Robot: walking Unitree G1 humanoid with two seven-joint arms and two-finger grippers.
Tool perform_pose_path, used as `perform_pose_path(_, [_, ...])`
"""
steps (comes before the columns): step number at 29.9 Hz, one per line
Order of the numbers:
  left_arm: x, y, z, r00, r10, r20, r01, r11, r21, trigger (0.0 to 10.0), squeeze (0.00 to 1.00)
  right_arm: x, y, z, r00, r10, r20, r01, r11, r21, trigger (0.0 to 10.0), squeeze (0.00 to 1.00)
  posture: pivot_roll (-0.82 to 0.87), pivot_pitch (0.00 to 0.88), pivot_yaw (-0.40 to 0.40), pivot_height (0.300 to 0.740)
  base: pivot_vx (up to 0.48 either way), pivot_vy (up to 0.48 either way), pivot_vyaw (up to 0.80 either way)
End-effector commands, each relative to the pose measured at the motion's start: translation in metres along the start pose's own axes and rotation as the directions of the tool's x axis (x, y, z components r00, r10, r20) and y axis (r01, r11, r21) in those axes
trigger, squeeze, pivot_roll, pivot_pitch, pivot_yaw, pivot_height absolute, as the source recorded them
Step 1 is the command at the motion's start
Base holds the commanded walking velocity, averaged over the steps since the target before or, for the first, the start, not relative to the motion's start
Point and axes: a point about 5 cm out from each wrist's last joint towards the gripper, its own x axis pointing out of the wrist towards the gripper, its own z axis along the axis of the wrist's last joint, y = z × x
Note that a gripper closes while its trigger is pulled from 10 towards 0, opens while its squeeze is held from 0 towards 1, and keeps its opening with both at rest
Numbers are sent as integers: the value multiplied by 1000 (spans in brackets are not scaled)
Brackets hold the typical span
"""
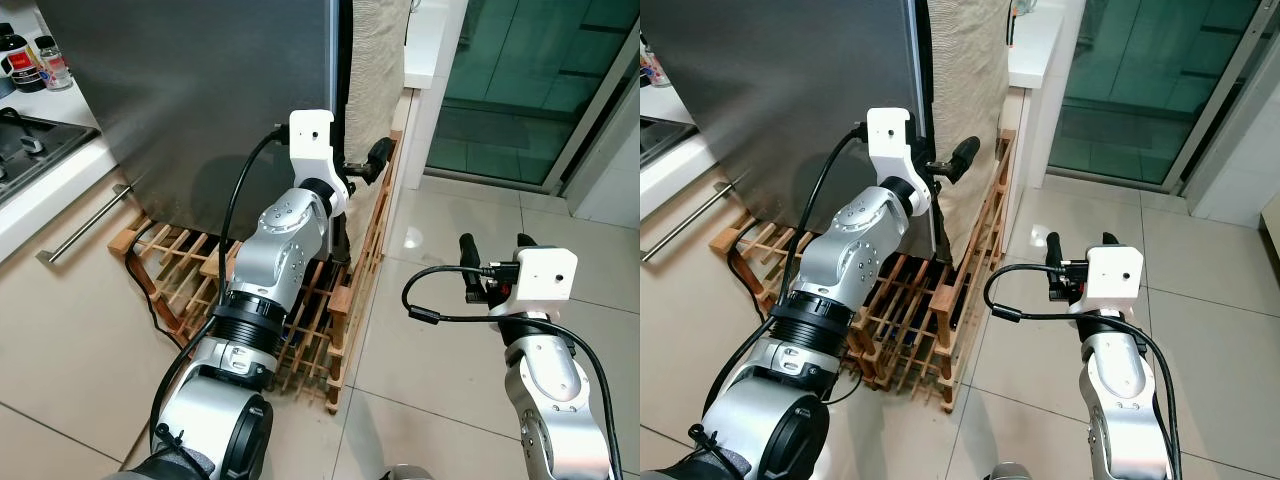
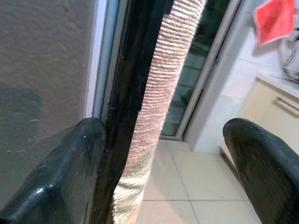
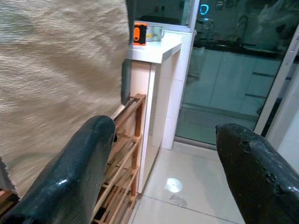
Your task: Restocking fridge
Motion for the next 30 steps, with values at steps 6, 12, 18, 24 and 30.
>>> perform_pose_path(6, [18, -94, -7, 890, -449, -75, 454, 889, 55, 10000, 0, -1, 1, 1, 1000, 10, -3, -10, 1000, 0, 10000, 0, -284, 16, 75, 740, 0, 0, 0])
perform_pose_path(12, [20, -168, -7, 744, -667, -51, 665, 745, -54, 10000, 0, -2, 3, -2, 1000, 6, -12, -6, 1000, 0, 10000, 0, -350, 0, 97, 740, 0, 0, 0])
perform_pose_path(18, [-8, -233, 10, 440, -892, 104, 882, 407, -238, 10000, 0, -10, 0, -7, 999, -17, -40, 16, 1000, -6, 10000, 0, -386, 0, 99, 740, 0, 0, 0])
perform_pose_path(24, [-16, -243, 28, 334, -919, 211, 910, 256, -325, 10000, 0, -10, -2, -9, 998, -14, -53, 13, 1000, -15, 10000, 0, -389, 2, 87, 740, 0, 0, 0])
perform_pose_path(30, [-4, -202, 31, 471, -860, 198, 863, 402, -304, 10000, 0, -5, -4, -7, 999, -23, -44, 22, 1000, -19, 10000, 0, -378, 7, 85, 740, 0, 0, 0])
